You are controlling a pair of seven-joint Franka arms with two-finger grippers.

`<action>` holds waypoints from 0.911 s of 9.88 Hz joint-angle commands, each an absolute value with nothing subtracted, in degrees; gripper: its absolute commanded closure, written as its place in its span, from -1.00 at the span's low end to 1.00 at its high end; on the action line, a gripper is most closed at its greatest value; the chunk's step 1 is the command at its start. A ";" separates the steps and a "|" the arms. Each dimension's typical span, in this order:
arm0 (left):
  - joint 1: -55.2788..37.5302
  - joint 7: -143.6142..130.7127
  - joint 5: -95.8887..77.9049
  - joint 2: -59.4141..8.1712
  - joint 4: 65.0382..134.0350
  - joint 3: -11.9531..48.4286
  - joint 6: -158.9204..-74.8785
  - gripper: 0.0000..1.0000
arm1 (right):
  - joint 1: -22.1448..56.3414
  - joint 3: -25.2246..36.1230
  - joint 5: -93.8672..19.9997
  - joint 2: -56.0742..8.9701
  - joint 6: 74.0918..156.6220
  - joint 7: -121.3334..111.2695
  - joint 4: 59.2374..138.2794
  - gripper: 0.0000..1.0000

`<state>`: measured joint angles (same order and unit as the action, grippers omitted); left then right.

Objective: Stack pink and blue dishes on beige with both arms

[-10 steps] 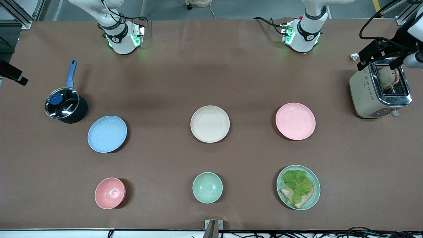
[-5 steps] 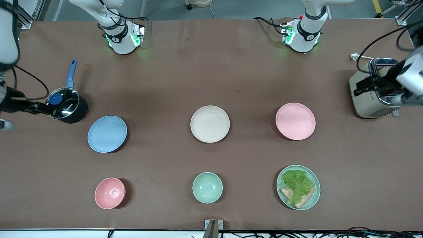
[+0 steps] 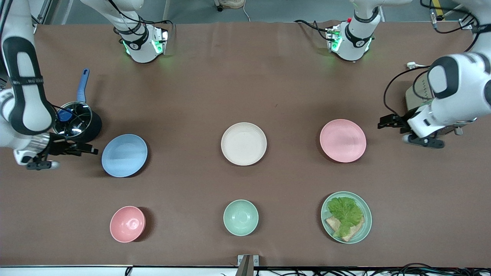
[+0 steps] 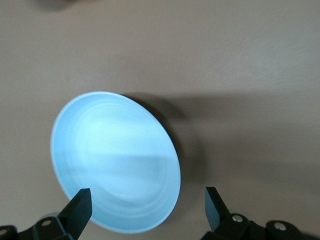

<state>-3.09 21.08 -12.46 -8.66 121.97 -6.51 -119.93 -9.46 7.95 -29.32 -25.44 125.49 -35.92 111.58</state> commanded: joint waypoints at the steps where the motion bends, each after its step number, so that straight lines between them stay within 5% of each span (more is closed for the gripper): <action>1: -2.90 23.55 -14.24 -14.48 124.00 -6.77 -126.87 -0.95 | -9.75 7.82 -37.14 -27.93 129.19 -44.70 114.08 -1.00; 6: -3.16 23.99 -24.17 -24.25 124.10 -6.68 -133.07 -0.64 | -9.84 7.91 -41.22 -30.32 130.33 -48.87 116.10 -0.09; 8: -2.99 23.99 -24.26 -24.78 124.28 -6.59 -133.85 -0.25 | -9.84 8.08 -41.22 -30.24 130.17 -48.26 115.93 0.91; 9: -2.99 23.99 -26.35 -25.13 124.19 -6.50 -133.94 0.14 | -9.58 8.96 -41.22 -30.23 129.91 -47.90 115.75 0.99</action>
